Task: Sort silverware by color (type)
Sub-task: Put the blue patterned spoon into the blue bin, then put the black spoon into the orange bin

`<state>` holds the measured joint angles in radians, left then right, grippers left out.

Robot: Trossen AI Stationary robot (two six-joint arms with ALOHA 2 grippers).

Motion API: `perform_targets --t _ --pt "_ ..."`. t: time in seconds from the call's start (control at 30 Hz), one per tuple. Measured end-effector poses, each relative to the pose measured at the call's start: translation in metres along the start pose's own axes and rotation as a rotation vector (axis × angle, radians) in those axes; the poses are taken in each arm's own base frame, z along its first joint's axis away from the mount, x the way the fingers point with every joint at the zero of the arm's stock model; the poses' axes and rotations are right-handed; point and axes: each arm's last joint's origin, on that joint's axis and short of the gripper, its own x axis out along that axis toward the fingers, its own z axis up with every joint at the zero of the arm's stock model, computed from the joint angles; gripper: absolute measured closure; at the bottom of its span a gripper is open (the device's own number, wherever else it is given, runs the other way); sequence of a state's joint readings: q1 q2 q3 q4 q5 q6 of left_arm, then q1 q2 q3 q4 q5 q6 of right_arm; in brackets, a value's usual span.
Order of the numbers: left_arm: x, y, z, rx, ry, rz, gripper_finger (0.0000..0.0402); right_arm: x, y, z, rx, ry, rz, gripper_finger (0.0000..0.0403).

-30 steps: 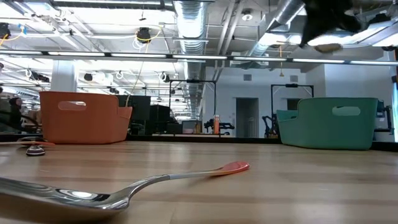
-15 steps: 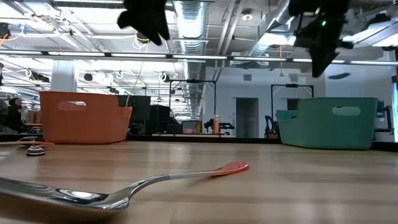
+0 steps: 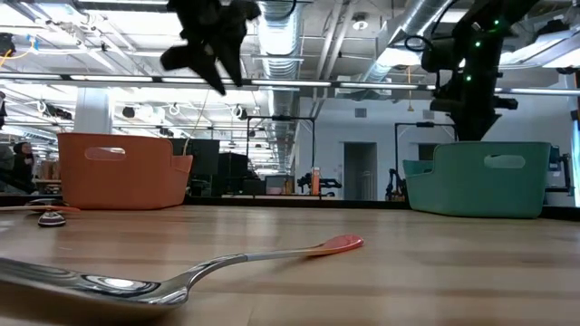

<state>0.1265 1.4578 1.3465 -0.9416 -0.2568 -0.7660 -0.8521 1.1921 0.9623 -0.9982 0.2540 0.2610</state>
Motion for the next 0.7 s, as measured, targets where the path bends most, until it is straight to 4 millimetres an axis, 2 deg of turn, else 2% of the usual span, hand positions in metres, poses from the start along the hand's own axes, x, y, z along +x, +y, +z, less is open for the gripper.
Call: perform_targets --t 0.17,0.27,0.5,0.7 --pt "0.025 0.009 -0.017 -0.082 0.064 0.025 0.0242 -0.002 0.001 0.003 0.025 -0.031 0.041 0.0207" --pt "0.037 0.016 -0.026 -0.168 0.094 0.062 0.0242 -0.006 0.005 0.004 0.080 -0.066 0.091 0.0181" --pt "0.054 0.024 -0.051 -0.603 0.193 0.132 0.0242 -0.025 0.036 0.000 0.090 -0.165 0.270 0.0181" --pt "0.054 0.022 -0.077 -0.616 0.309 0.193 0.0242 -0.033 0.056 -0.002 0.072 -0.230 0.336 0.0191"
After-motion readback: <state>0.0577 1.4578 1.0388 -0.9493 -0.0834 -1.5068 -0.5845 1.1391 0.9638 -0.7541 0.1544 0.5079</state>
